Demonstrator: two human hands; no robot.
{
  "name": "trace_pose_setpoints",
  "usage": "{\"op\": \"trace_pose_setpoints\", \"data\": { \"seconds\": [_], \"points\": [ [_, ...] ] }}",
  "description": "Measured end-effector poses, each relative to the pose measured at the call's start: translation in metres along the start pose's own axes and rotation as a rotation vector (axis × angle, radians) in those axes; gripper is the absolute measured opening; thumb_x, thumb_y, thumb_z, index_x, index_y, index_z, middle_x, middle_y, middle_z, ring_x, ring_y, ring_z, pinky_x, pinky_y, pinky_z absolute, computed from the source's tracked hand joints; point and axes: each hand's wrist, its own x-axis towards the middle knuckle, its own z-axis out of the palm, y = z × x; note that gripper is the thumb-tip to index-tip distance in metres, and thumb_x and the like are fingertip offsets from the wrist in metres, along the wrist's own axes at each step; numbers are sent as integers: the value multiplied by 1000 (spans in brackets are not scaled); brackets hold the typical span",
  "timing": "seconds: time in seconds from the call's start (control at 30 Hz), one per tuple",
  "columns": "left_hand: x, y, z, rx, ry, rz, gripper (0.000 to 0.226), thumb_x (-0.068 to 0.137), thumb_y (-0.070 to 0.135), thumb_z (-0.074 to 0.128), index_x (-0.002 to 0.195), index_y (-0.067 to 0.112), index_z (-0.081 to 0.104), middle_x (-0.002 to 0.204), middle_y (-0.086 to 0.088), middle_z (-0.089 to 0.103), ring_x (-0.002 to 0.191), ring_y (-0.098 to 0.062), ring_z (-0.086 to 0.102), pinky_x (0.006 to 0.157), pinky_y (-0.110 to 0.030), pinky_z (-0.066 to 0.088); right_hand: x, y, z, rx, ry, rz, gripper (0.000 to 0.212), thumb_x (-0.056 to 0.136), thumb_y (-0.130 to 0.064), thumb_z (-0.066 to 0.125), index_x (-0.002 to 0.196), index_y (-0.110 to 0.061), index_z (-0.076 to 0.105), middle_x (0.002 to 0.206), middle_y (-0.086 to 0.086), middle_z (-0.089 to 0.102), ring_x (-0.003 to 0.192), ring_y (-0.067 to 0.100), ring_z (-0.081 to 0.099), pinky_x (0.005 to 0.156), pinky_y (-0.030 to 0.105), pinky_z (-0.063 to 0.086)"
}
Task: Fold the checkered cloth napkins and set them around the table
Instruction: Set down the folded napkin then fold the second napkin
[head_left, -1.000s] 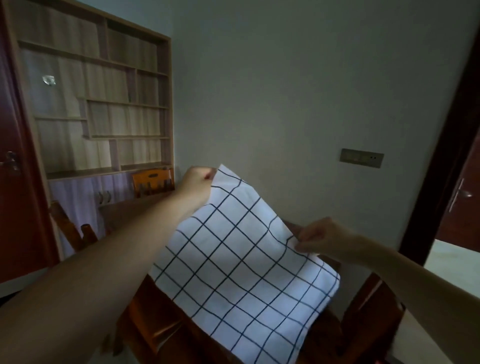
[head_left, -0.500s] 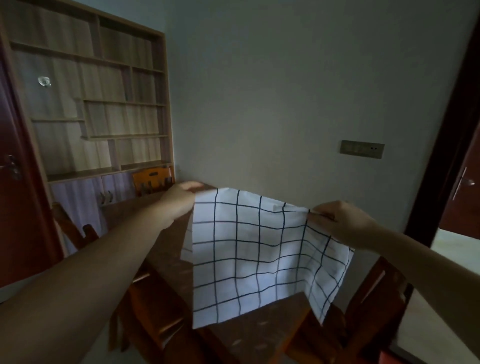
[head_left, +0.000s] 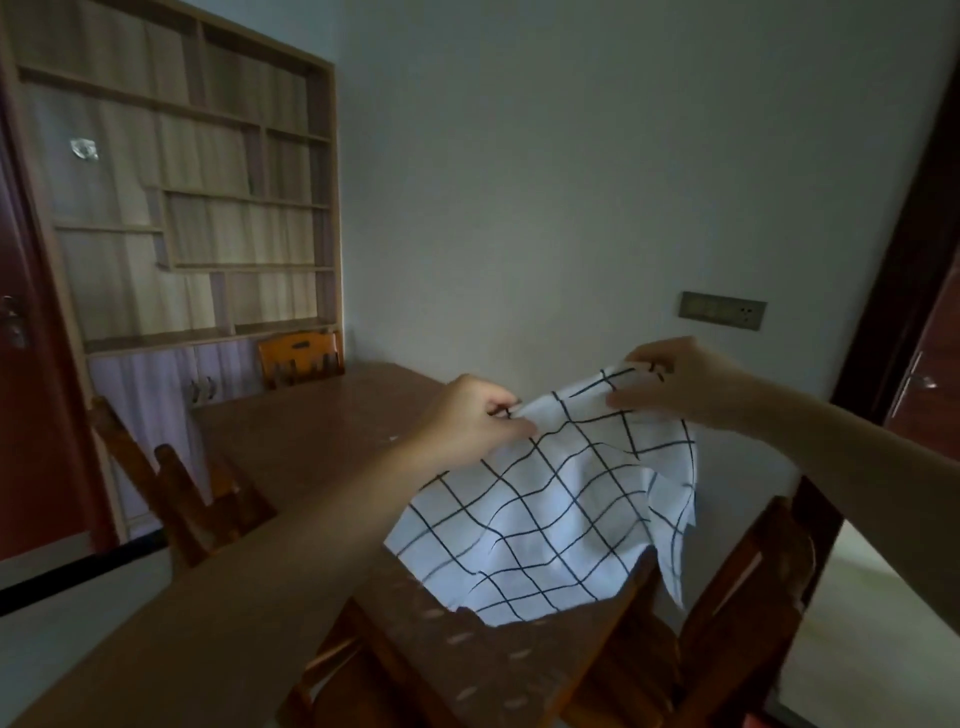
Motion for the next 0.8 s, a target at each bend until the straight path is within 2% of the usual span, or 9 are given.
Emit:
{"op": "trace_pose_setpoints", "data": {
  "seconds": [0.1,0.17,0.23,0.33,0.43,0.5,0.6,0.7,0.8],
  "points": [
    [-5,-4,-6,-72,-75,-67,41,70,41,81,90,7,72,88,-20,71,77,-25,68,69,-36,49,-6,15,-4,245,65,20,54,61,-51,79,82,-1,72,79,25,66,70,21,59,70,32,46],
    [-7,-5,-9,-41,-108,-153,24,73,37,81,80,17,70,75,-6,70,68,-12,62,63,-24,43,-8,16,-9,391,94,24,38,65,-42,76,82,-8,74,84,15,72,79,23,67,79,38,52],
    [-12,-5,-10,-34,-133,-191,23,75,36,80,77,15,71,68,0,64,63,-11,56,58,-23,38,-10,17,-15,479,102,34,26,69,-37,77,74,-13,73,75,9,68,71,23,62,73,38,49],
    [-16,-6,-11,-70,-153,-221,29,79,39,75,76,10,73,61,-1,53,59,-13,47,56,-25,33,-11,21,-18,456,70,25,33,70,-46,79,66,-15,68,73,11,58,71,24,56,71,40,43],
    [-19,-7,-13,-113,-232,-239,29,85,48,66,83,21,75,71,0,61,70,-11,55,69,-27,41,-12,17,-18,492,75,20,25,74,-36,77,62,-16,68,72,8,59,71,19,56,73,31,44],
    [-22,-5,-14,-116,-263,-218,27,84,43,68,97,20,74,93,-8,71,87,-13,62,80,-28,44,-10,15,-19,525,79,13,29,79,-24,71,51,-21,65,56,-6,58,53,7,55,57,16,44],
    [-23,-6,-14,-105,-153,-188,28,77,32,78,94,10,72,95,-13,72,82,-18,65,71,-27,45,-8,17,-22,556,129,44,31,86,-11,65,57,-20,65,49,-7,60,41,2,54,42,15,42],
    [-26,-9,-17,-101,-123,-193,18,81,33,75,87,16,76,84,-5,74,65,-2,60,59,-18,43,-9,20,-24,556,161,71,23,86,-6,65,64,-12,61,47,-7,62,42,2,57,45,14,46],
    [-27,-8,-18,-159,-149,-182,26,92,33,61,109,16,72,90,9,70,66,12,59,59,-7,44,-9,25,-25,554,154,84,27,85,-8,66,60,-18,69,53,-6,66,50,5,62,52,17,51]
  ]
}}
